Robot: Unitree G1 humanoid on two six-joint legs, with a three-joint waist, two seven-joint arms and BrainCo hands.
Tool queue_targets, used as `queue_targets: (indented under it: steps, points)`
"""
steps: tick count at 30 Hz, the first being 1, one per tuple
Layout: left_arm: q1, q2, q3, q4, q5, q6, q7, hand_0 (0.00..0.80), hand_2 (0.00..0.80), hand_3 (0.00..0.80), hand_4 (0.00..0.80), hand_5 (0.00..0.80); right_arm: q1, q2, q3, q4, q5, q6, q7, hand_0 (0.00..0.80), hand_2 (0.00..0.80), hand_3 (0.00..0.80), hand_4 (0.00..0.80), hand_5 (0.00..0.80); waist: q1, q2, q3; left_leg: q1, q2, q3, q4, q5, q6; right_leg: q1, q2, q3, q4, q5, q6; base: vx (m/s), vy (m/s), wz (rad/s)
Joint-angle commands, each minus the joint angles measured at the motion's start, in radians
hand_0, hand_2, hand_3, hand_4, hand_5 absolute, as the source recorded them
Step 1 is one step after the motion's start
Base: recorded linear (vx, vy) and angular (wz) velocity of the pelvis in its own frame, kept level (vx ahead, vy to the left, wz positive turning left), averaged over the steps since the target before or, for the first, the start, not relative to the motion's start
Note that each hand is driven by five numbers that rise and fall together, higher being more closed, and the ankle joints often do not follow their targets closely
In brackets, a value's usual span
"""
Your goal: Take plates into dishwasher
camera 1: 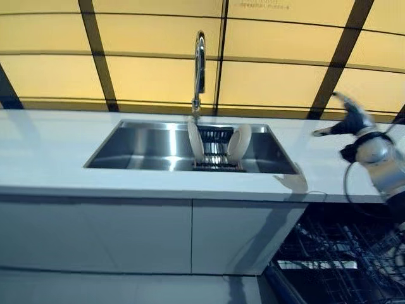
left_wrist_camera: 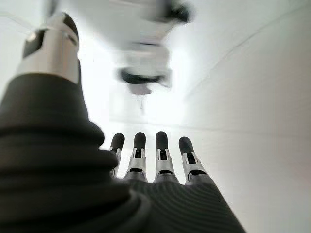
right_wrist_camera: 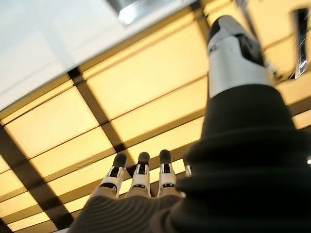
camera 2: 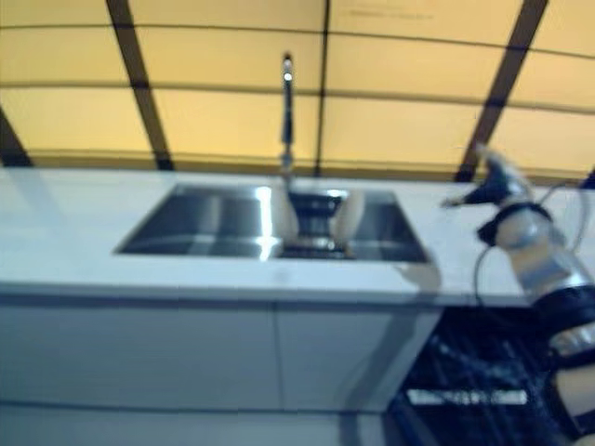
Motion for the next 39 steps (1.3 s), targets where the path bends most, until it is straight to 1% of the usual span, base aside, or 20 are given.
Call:
queue_targets:
  steps: [1,7,12,15,16,17,18,19,20,21,22,23,24,25,26,28,31,33,36,39]
  points:
    - [-0.009,0.015,-0.014,0.027,0.03,-0.008,-0.011,0.0,0.0,0.0,0.0,0.0,-0.045,0.01,-0.013,-0.04,-0.013,-0.035,-0.01,0.0,0.0,0.0,0.0,0.0,0.075,-0.053,-0.018,0.003,0.021,0.013,-0.028,-0.005,-0.04,0.026,-0.099,0.071,-0.1,0.145,0.127,0.012,0.0,0.22]
    - [0.017,0.01,-0.002,0.031,0.061,-0.007,-0.034,0.0,0.0,0.0,0.0,0.0,-0.004,-0.009,-0.04,-0.088,-0.029,-0.029,-0.012,0.0,0.0,0.0,0.0,0.0,0.078,-0.064,-0.02,-0.002,0.043,0.025,-0.007,-0.028,-0.049,0.036,-0.118,0.068,-0.128,0.159,0.145,0.042,0.015,0.2]
    - [0.035,0.001,0.006,0.039,0.05,-0.023,-0.023,0.0,0.0,0.0,0.0,0.0,-0.009,-0.01,-0.03,-0.082,-0.065,-0.06,-0.035,0.0,0.0,0.0,0.0,0.0,0.086,-0.067,-0.011,-0.011,0.054,0.03,0.041,-0.055,-0.054,0.044,-0.138,0.071,-0.141,0.169,0.157,0.067,0.035,0.02]
    - [0.034,0.005,0.014,0.033,0.062,-0.027,-0.023,0.0,0.0,0.0,0.0,0.0,-0.026,-0.009,-0.012,-0.083,-0.071,-0.06,-0.048,0.0,0.0,0.0,0.0,0.0,0.096,-0.071,-0.011,-0.013,0.047,0.025,0.059,-0.075,-0.04,0.056,-0.159,0.067,-0.13,0.169,0.174,0.107,0.063,0.0]
    - [0.03,0.009,0.012,0.03,0.081,-0.023,-0.031,0.0,0.0,0.0,0.0,0.0,-0.021,-0.009,-0.014,-0.092,-0.082,-0.058,-0.053,0.0,0.0,0.0,0.0,0.0,0.097,-0.071,-0.014,-0.014,0.039,0.019,0.056,-0.076,-0.029,0.057,-0.167,0.069,-0.104,0.161,0.173,0.097,0.088,-0.01]
    - [0.027,0.015,0.007,0.026,0.097,-0.019,-0.04,0.0,0.0,0.0,0.0,0.0,-0.014,-0.012,-0.018,-0.098,-0.09,-0.055,-0.056,0.0,0.0,0.0,0.0,0.0,0.095,-0.073,-0.014,-0.014,0.028,0.014,0.054,-0.077,-0.019,0.042,-0.178,0.074,-0.058,0.175,0.172,0.079,0.084,-0.01]
    - [0.024,0.02,0.002,0.023,0.107,-0.017,-0.046,0.0,0.0,0.0,0.0,0.0,-0.009,-0.014,-0.02,-0.104,-0.099,-0.052,-0.057,0.0,0.0,0.0,0.0,0.0,0.092,-0.075,-0.014,-0.012,0.018,0.011,0.05,-0.075,-0.01,0.015,-0.19,0.083,-0.011,0.2,0.172,0.069,0.075,-0.01]
    - [0.023,0.024,-0.004,0.019,0.119,-0.015,-0.054,0.0,0.0,0.0,0.0,0.0,-0.003,-0.015,-0.018,-0.111,-0.116,-0.051,-0.061,0.0,0.0,0.0,0.0,0.0,0.083,-0.074,-0.01,-0.004,0.009,0.005,0.042,-0.073,-0.002,-0.022,-0.203,0.096,0.05,0.244,0.172,0.111,0.164,0.0]
    - [0.024,0.033,-0.027,0.009,0.138,-0.016,-0.073,0.0,0.0,0.0,0.0,0.0,0.009,-0.021,-0.008,-0.127,-0.157,-0.055,-0.08,0.0,0.0,0.0,0.0,0.0,0.063,-0.051,0.005,0.026,0.003,-0.005,0.017,-0.069,0.015,-0.146,-0.214,0.127,0.232,0.337,0.168,0.145,0.188,0.02]
    - [0.029,0.038,-0.038,0.005,0.141,-0.019,-0.078,0.0,0.0,0.0,0.0,0.0,0.014,-0.025,-0.003,-0.132,-0.18,-0.064,-0.096,0.0,0.0,0.0,0.0,0.0,0.055,-0.036,0.014,0.045,0.003,-0.008,0.005,-0.069,0.021,-0.193,-0.199,0.141,0.29,0.34,0.159,0.147,0.176,0.17]
    - [0.032,0.04,-0.042,0.002,0.138,-0.02,-0.078,0.0,0.0,0.0,0.0,0.0,0.017,-0.027,-0.002,-0.133,-0.189,-0.071,-0.107,0.0,0.0,0.0,0.0,0.0,0.051,-0.03,0.019,0.054,0.002,-0.01,-0.001,-0.07,0.022,-0.206,-0.192,0.144,0.306,0.338,0.154,0.196,0.078,0.43]
    - [0.038,0.051,-0.042,-0.005,0.106,-0.011,-0.073,0.0,0.0,0.0,0.0,0.0,0.011,-0.027,0.007,-0.13,-0.224,-0.091,-0.133,0.0,0.0,0.0,0.0,0.0,0.04,-0.023,0.029,0.087,-0.008,-0.009,-0.022,-0.075,0.023,-0.234,-0.176,0.131,0.291,0.333,0.145,0.159,0.026,0.49]
    - [0.039,0.052,-0.041,-0.006,0.1,-0.009,-0.07,0.0,0.0,0.0,0.0,0.0,0.01,-0.026,0.008,-0.129,-0.23,-0.093,-0.134,0.0,0.0,0.0,0.0,0.0,0.038,-0.022,0.031,0.092,-0.008,-0.01,-0.025,-0.076,0.023,-0.233,-0.175,0.129,0.289,0.332,0.144,0.195,-0.022,0.29]
    - [0.039,0.055,-0.034,-0.007,0.084,-0.001,-0.067,0.0,0.0,0.0,0.0,0.0,0.004,-0.026,0.011,-0.127,-0.263,-0.101,-0.143,0.0,0.0,0.0,0.0,0.0,0.033,-0.022,0.033,0.106,-0.012,-0.014,-0.034,-0.078,0.02,-0.231,-0.165,0.122,0.248,0.325,0.139,0.229,-0.199,0.1]
    - [0.031,0.06,-0.024,-0.008,0.073,0.007,-0.063,0.0,0.0,0.0,0.0,0.0,-0.019,-0.037,0.028,-0.096,-0.342,-0.114,-0.161,0.0,0.0,0.0,0.0,0.0,0.027,-0.029,0.033,0.122,-0.012,-0.028,-0.039,-0.094,0.012,-0.232,-0.137,0.124,0.087,0.279,0.129,0.24,-0.267,0.01]
    - [0.018,0.062,-0.023,-0.013,0.043,0.006,-0.052,0.0,0.0,0.0,0.0,0.0,-0.048,-0.047,0.059,-0.062,-0.43,-0.111,-0.16,0.0,0.0,0.0,0.0,0.0,0.013,-0.035,0.039,0.121,-0.01,-0.054,-0.032,-0.116,0.016,-0.24,-0.115,0.145,0.002,0.281,0.134,0.124,-0.258,0.14]
    - [0.018,0.047,0.0,-0.012,-0.036,0.014,-0.003,0.0,0.0,0.0,0.0,0.0,-0.043,-0.069,0.076,-0.054,-0.505,-0.119,-0.158,0.0,0.0,0.0,0.0,0.0,0.013,-0.046,0.03,0.122,0.005,-0.056,-0.046,-0.112,0.002,-0.193,-0.098,0.127,-0.091,0.281,0.154,0.052,-0.176,0.53]
    - [0.025,0.04,0.02,-0.006,-0.017,0.026,-0.015,0.0,0.0,0.0,0.0,0.0,-0.045,-0.1,0.1,-0.044,-0.515,-0.124,-0.148,0.0,0.0,0.0,0.0,0.0,0.02,-0.05,0.016,0.133,0.023,-0.044,-0.084,-0.091,-0.013,-0.154,-0.093,0.111,-0.129,0.28,0.159,0.094,-0.144,0.53]
    - [0.044,0.027,0.017,0.009,0.021,0.018,-0.03,0.0,0.0,0.0,0.0,0.0,-0.061,-0.129,0.134,-0.031,-0.5,-0.159,-0.143,0.0,0.0,0.0,0.0,0.0,0.03,-0.05,0.001,0.133,0.034,-0.042,-0.101,-0.08,-0.028,-0.12,-0.088,0.099,-0.144,0.264,0.159,0.102,-0.097,0.22]
    - [0.063,0.009,0.018,0.009,0.028,0.007,-0.043,0.0,0.0,0.0,0.0,0.0,-0.059,-0.144,0.148,-0.041,-0.56,-0.19,-0.155,0.0,0.0,0.0,0.0,0.0,0.028,-0.042,-0.007,0.128,0.043,-0.02,-0.103,-0.074,-0.044,-0.093,-0.091,0.077,-0.152,0.246,0.156,0.091,-0.05,-0.06]
